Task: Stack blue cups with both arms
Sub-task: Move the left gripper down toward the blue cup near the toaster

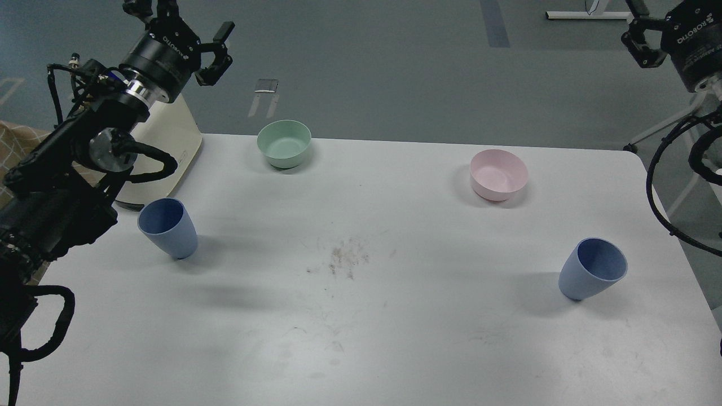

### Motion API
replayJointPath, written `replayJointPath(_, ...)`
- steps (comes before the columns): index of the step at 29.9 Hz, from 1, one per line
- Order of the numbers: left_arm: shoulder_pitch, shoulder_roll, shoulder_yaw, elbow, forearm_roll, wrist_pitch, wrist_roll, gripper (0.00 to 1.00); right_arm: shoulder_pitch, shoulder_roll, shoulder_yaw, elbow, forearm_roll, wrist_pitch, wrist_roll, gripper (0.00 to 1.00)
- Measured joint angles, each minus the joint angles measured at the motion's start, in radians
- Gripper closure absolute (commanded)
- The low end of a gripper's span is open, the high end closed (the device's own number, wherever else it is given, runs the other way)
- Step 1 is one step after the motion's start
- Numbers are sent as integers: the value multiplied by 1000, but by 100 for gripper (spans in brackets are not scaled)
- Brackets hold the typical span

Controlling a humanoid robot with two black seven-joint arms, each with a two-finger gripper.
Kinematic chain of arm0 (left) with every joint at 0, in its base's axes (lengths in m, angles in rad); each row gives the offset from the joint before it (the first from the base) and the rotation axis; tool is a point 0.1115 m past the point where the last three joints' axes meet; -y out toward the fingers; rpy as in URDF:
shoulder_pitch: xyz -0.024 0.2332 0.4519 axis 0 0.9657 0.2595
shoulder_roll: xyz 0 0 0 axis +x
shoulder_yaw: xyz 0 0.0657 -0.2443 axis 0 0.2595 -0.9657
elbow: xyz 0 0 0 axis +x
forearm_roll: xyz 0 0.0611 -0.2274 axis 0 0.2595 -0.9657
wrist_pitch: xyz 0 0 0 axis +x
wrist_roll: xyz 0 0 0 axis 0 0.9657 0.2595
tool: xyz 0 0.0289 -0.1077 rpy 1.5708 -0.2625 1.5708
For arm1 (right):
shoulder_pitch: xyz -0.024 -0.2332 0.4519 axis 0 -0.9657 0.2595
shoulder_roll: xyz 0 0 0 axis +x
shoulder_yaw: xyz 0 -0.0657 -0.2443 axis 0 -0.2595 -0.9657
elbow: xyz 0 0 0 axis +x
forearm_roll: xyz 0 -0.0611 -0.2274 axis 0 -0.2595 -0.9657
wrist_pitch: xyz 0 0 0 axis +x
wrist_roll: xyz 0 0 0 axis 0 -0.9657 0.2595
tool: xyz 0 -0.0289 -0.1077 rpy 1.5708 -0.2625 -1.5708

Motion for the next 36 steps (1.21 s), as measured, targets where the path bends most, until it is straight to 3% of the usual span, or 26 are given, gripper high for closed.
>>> replayJointPath(3, 35, 40, 19, -4, 38, 0, -28, 3, 1, -18, 0, -2, 0, 0, 0, 0)
replayJointPath(7, 97, 117, 25, -40, 173, 0, -137, 8, -5, -27, 2, -6, 0, 0, 4, 0)
replayJointPath(9, 126, 162, 26, -86, 281, -1, -164, 12, -9, -29, 5, -6, 0, 0, 6, 0)
replayJointPath(16, 234, 381, 27, -374, 714, 113, -174, 15, -25, -43, 13, -6, 0, 0, 7, 0)
replayJointPath(20, 275, 487, 28, -477, 928, 180, -174, 15, -25, -59, 14, -6, 2, 0, 7, 0)
replayJointPath(23, 289, 540, 38, -492, 1112, 215, -174, 15, -25, -71, 15, -6, 4, 0, 7, 0)
replayJointPath(28, 332, 600, 83, -482, 1451, 376, -175, 15, -27, -82, 16, -5, 7, 0, 7, 0)
replayJointPath(36, 351, 598, 198, -402, 1548, 469, -175, 19, -27, -82, 20, -3, 7, 0, 7, 0)
